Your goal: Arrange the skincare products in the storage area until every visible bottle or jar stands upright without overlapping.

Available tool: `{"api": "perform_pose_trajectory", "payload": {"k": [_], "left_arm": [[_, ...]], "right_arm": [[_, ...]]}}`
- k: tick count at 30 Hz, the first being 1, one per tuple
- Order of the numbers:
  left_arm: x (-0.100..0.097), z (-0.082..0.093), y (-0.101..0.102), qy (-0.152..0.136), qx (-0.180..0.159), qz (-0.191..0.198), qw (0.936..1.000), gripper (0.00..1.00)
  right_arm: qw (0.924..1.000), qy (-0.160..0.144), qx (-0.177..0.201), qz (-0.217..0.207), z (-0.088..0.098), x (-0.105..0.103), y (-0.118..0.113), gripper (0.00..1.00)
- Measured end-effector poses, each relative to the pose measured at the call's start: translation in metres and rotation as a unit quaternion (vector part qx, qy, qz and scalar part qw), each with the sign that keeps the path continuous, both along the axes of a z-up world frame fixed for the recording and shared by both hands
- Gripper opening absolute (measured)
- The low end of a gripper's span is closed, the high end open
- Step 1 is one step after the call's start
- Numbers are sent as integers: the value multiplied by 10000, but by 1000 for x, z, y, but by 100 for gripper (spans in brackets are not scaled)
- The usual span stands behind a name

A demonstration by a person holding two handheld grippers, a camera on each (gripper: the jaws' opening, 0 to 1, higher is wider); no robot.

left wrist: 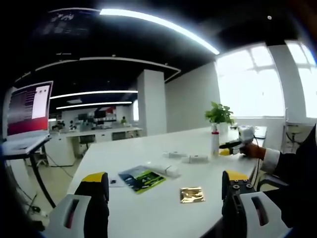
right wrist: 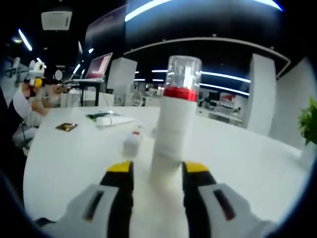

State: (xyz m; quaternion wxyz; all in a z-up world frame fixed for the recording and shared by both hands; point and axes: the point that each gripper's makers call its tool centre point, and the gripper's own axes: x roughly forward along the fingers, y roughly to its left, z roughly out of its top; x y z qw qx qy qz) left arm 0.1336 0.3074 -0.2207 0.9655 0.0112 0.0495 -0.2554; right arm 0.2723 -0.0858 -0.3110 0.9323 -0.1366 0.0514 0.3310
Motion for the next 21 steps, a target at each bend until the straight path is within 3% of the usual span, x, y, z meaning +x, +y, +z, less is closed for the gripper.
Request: {"api": "perform_pose_trajectory", "payload": {"k": [21], "left_arm": [[0,1,3,-4,-2,16,10000,97]], "right_arm": [[9997,-60,-248,30,-3,-7,5,39]]}}
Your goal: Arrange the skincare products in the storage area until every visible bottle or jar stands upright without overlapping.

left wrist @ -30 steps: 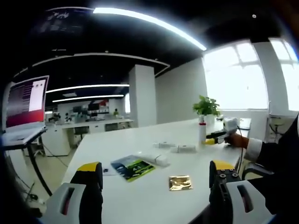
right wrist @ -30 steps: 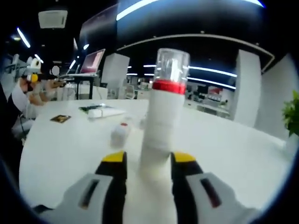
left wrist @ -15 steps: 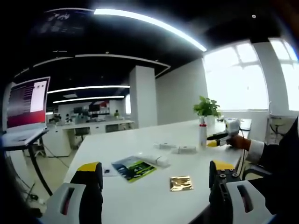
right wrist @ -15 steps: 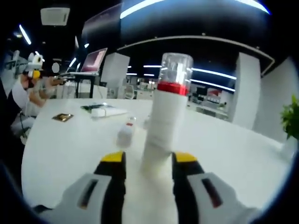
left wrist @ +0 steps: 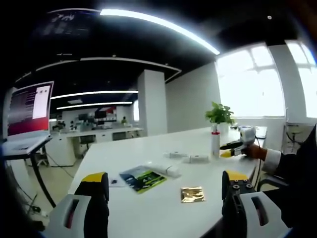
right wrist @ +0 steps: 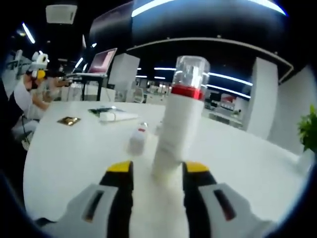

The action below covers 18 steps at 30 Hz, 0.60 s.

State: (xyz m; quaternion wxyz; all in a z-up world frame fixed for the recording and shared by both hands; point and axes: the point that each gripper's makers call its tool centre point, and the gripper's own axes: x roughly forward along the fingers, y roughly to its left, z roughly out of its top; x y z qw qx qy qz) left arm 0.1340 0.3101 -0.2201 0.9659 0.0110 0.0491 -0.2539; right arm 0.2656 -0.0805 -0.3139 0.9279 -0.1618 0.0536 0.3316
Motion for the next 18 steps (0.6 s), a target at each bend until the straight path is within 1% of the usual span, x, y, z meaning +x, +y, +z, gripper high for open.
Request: {"api": "perform_pose_trajectory", "payload": {"k": [7,8,9,11,12,14,16,17,18], "left_arm": [[0,0,1,-8,-5,14,10000,97],[0,0,1,-5,-4,14,10000,97],[0,0,1,-5,-2,14,10000,97],[0,0,1,-4,-1,14,10000,97],[1,-1,1,6,2,15,10000,97],[1,-2,1,29,20,17,10000,97],[1,-2,1,29,31,22,10000,97],[2,-2,1,27,26,26,10000,97],[2,-2,0,31,24,25,10000,97]], "right_arm": [[9997,-169,80,-171,8,-1,-7,38],[9993,-287,96,-228,13,-1,-9,38],[9978,-565,154,-319,25,-1,-12,38],[9929,-1099,70,-452,44,-4,-16,36],[9913,-1234,167,-423,51,-7,-14,36],[9886,-1386,432,-388,61,-13,-13,36],[9871,-1504,430,-352,66,-19,-10,37],[9867,-1547,422,-280,68,-23,-5,37],[9871,-1551,334,-217,68,-26,1,37]]}}
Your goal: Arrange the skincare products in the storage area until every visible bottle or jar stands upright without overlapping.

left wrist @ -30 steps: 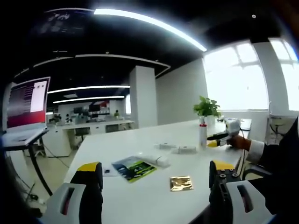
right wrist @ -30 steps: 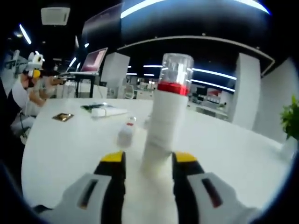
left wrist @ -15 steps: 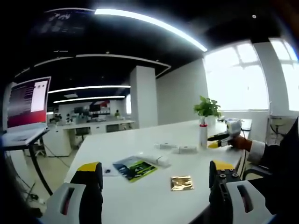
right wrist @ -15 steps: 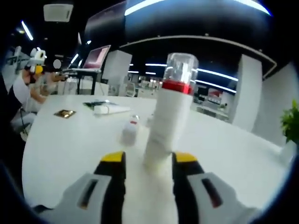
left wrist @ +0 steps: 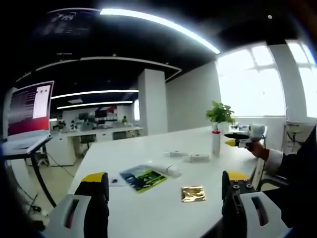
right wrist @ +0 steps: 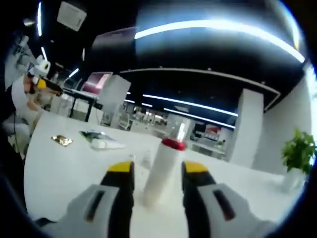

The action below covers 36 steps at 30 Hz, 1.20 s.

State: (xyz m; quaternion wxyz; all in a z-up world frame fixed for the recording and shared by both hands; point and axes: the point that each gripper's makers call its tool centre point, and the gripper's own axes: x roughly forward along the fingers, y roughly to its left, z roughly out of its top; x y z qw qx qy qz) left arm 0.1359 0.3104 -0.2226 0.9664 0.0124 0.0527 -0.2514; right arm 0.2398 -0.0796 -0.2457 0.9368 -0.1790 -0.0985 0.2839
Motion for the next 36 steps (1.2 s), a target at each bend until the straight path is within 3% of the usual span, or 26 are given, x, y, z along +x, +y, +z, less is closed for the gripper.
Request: {"api": "perform_pose_trajectory", "payload": {"k": [6,8,11,12,20,28,32,36], "left_arm": [[0,-2,-2,25,11,-31,10000,97],[0,-1,-1,10,7,-36,10000,97],[-1,1,1,-13,-4,-30,10000,97],[-2,2,2,-25,-9,-29,10000,97],[-1,2,4,-29,-26,-19,10000,96],[-1,1,3,-18,-12,-41,10000,96],[-1,0,3,-8,5,-50,10000,96],[-2,0,2,-16,23,-70,10000,96]], "right_arm": [[9941,-195,-983,415,3,-11,49,38],[9899,-85,-1364,388,-5,-4,63,37],[9882,83,-1455,472,-13,5,76,41],[9874,300,-1501,397,-20,13,76,41],[9810,1058,-1624,66,-48,41,84,41],[9771,1875,-932,-385,-68,58,77,35],[9720,2144,-813,-520,-79,61,75,33],[9718,2190,-690,-536,-86,65,77,31]]}}
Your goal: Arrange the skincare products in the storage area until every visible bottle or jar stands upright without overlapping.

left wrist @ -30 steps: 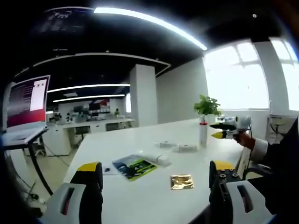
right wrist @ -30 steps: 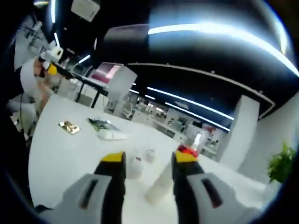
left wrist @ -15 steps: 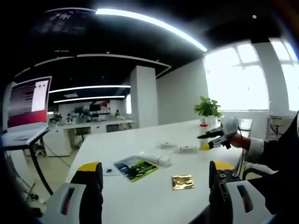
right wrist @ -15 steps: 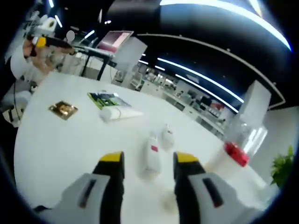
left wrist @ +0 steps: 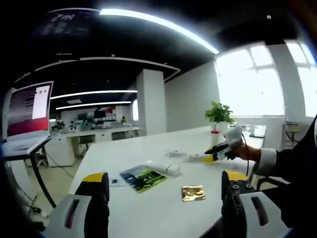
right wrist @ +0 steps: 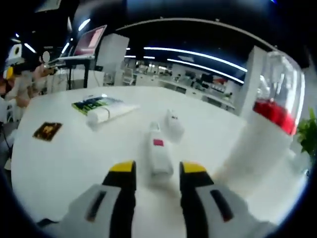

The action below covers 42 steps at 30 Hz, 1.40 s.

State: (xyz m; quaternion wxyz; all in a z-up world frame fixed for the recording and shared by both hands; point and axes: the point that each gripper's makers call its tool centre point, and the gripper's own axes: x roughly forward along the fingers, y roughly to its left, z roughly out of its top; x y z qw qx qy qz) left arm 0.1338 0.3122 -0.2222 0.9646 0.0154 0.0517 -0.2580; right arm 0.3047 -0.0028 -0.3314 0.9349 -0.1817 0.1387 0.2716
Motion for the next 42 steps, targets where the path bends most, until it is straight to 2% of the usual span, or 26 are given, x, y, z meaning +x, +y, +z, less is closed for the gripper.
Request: {"api": "perform_pose_trajectory", "payload": {"k": [2,4,7,12,16,20,24,31,34,42], "left_arm": [[0,-1,0,12,7,-10,10000,95],[0,-2,0,29,17,-15,10000,95],[0,-2,1,21,16,-16,10000,94],[2,-3,3,48,-43,26,10000,95],[1,-4,3,60,-41,18,10000,95],[1,-3,5,37,-65,21,10000,95],[1,-4,7,64,-82,45,9999,95],[2,-4,13,64,-109,96,9999,95],[2,-4,14,58,-121,105,9999,95],[2,-4,11,62,-90,77,9999,95]], "right_arm": [[9999,120,72,-3,-5,1,2,29],[9999,107,131,-26,-6,1,4,28],[9998,130,150,-39,-7,3,6,21],[9994,247,212,-75,-6,8,13,21],[9992,219,347,16,3,10,27,20],[9996,107,257,72,13,23,34,20],[9996,158,205,81,16,34,44,20],[9993,341,155,69,9,51,60,20],[9991,385,168,63,6,61,59,20],[9980,527,347,-8,0,68,69,20]]}}
